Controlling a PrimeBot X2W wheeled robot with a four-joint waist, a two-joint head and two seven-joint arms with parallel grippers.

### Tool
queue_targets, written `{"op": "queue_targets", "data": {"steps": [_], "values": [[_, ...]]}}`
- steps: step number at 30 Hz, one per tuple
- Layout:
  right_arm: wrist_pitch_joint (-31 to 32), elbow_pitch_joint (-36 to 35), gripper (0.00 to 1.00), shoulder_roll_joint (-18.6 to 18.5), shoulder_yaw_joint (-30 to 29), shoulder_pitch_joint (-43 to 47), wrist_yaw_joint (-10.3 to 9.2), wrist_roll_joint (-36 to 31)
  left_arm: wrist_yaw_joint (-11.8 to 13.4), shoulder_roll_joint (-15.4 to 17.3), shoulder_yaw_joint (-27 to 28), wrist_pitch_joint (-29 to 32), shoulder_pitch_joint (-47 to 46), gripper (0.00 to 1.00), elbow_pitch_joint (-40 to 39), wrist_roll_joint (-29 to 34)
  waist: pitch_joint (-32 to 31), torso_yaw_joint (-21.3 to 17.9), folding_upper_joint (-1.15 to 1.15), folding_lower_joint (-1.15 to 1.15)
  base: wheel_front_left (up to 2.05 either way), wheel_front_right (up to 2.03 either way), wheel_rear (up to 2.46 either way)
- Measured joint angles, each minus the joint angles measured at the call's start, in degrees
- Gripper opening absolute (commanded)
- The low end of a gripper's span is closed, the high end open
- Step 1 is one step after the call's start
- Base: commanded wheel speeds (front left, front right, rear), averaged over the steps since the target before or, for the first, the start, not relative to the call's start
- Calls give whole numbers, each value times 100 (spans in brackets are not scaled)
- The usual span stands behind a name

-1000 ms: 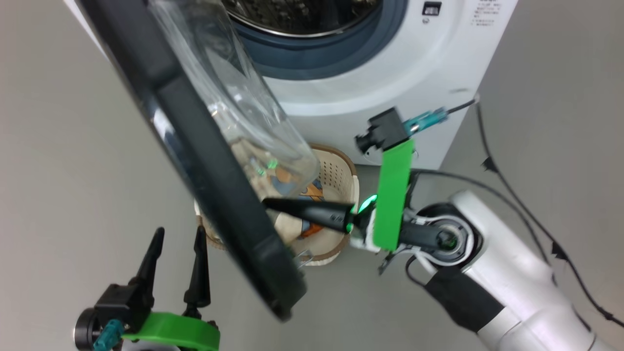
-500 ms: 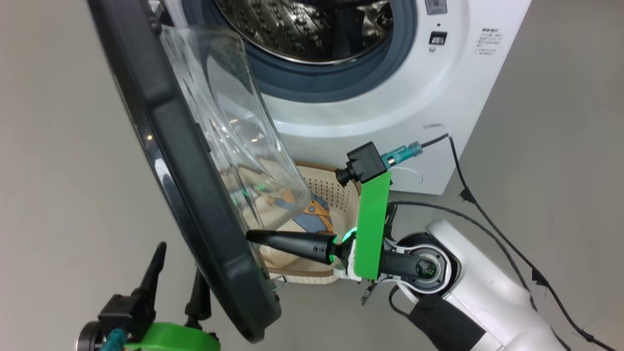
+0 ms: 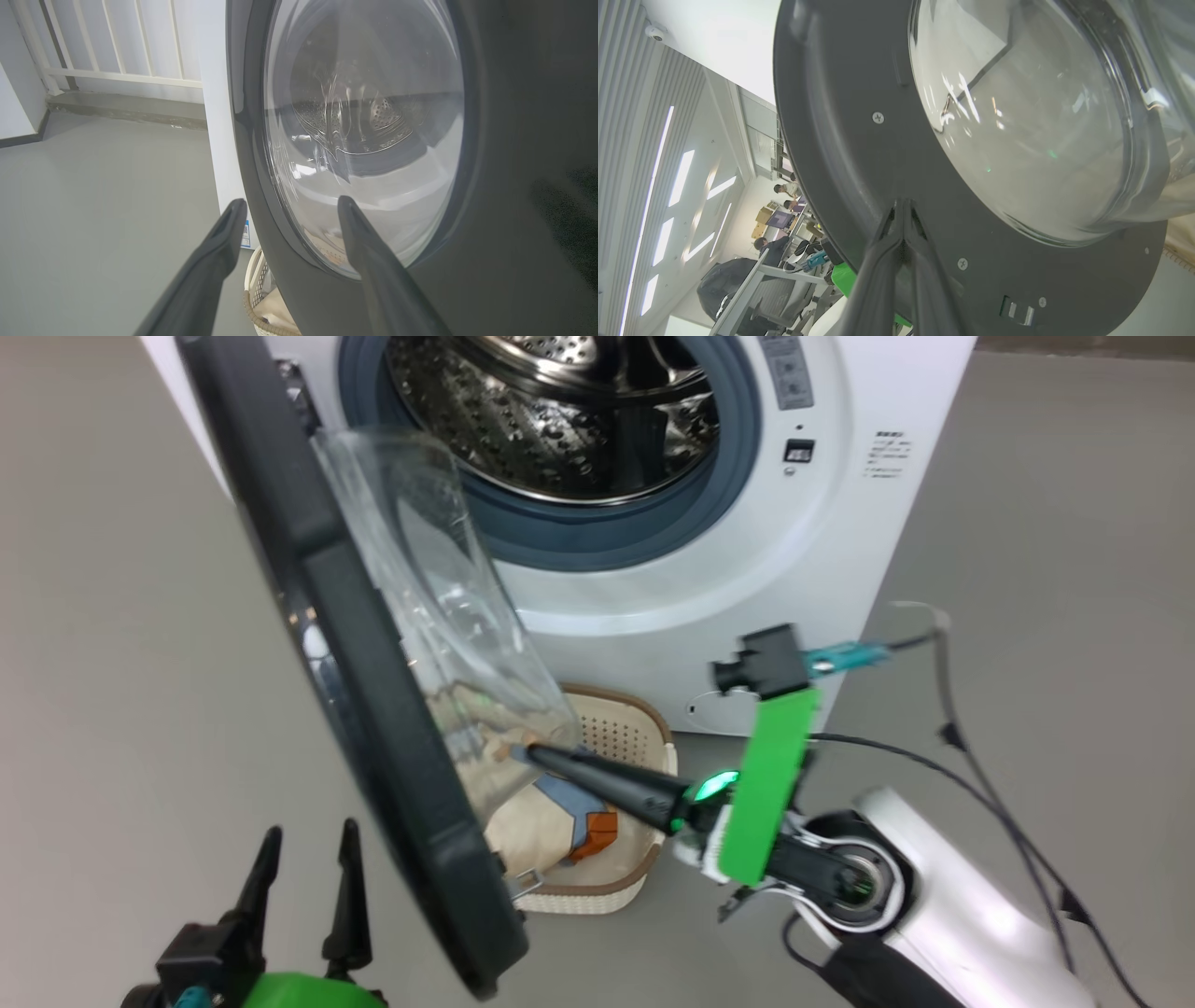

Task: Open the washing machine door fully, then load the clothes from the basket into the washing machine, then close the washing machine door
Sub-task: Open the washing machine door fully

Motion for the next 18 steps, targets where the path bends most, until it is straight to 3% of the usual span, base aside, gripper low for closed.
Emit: {"op": "queue_targets", "data": {"steps": [1,2,4,14,18], "values": [[-169,-51,47,-69,-24,52,0,-80,-1,0,40,0,43,100,2,1,-17,-31,0,0,0,0,0],[-344,-99,80,-141,-46,103,0,-127,-9,0,74,0,66,100,10,1,-32,-61,0,0,0,0,0],[-714,-181,100,-308,-57,178,0,-250,-8,3,131,0,85,100,12,2,-59,-118,0,0,0,0,0],[-3542,-10,100,-1485,426,242,1,-1717,-26,3,243,0,120,100,25,88,-174,-334,0,0,0,0,0],[-4138,361,100,-1920,616,315,1,-2231,-79,3,301,0,120,100,64,202,-224,-414,0,0,0,0,0]]}}
